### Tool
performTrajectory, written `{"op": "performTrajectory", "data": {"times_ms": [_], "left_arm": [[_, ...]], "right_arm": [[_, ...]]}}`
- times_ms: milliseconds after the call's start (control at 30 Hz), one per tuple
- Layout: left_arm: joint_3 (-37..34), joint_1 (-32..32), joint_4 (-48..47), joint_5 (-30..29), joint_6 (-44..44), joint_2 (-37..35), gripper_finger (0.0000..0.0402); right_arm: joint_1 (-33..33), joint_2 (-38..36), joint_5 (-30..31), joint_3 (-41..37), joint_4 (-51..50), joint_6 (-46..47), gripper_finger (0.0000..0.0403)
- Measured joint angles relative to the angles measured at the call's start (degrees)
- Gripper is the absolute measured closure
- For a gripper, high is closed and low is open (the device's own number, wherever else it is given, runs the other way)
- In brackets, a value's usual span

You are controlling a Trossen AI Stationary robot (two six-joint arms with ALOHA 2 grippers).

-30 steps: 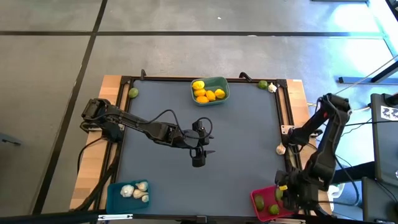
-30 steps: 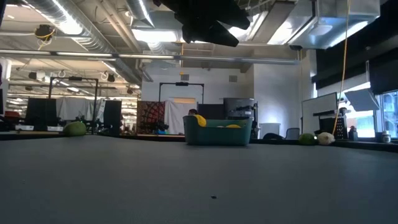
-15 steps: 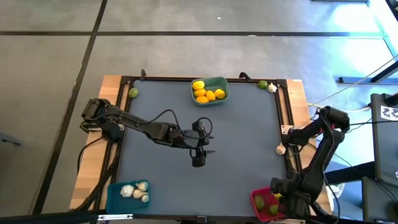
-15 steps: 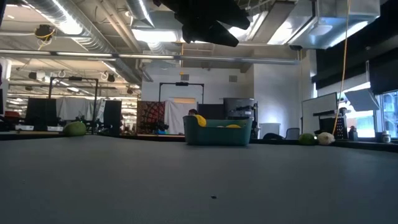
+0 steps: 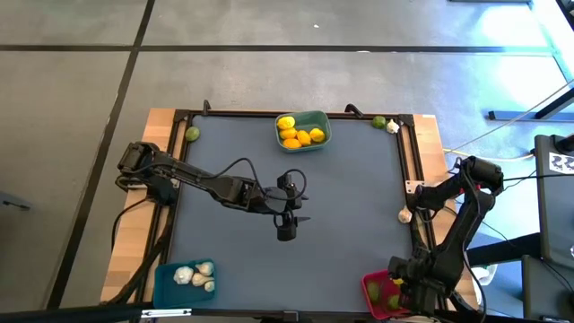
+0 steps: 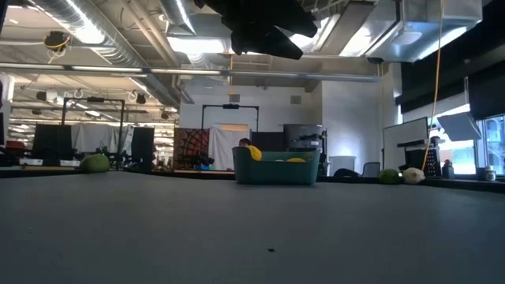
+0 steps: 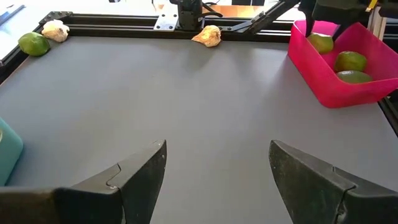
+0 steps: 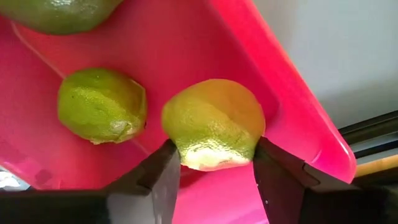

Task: Sort produce into baskets
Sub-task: Put the green lime into the pink bin

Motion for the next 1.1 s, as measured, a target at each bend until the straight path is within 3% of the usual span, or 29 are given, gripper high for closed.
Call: {"op": "performTrajectory", "data": {"times_ms": [300, 600, 767, 1100], "left_arm": [[0.00, 0.02, 0.00, -0.02, 0.20, 0.00, 0.0121], [0.00, 0.00, 0.00, 0.00, 0.20, 0.00, 0.0121], [-0.01, 0.02, 0.00, -0.02, 0.22, 0.00, 0.0121], [-0.02, 0.02, -1.74, -0.05, -2.23, -0.48, 0.0121]], "right_arm": [[-0.50, 0.00, -3.22, 0.00, -0.02, -0.18, 0.0129], [-2.47, -0.82, -1.36, 3.81, -3.17, -5.43, 0.0120], [-3.82, -1.05, 5.65, 10.94, -11.73, -10.42, 0.0132], [-5.35, -0.84, 30.15, 15.78, -16.13, -19.30, 0.0144]]}}
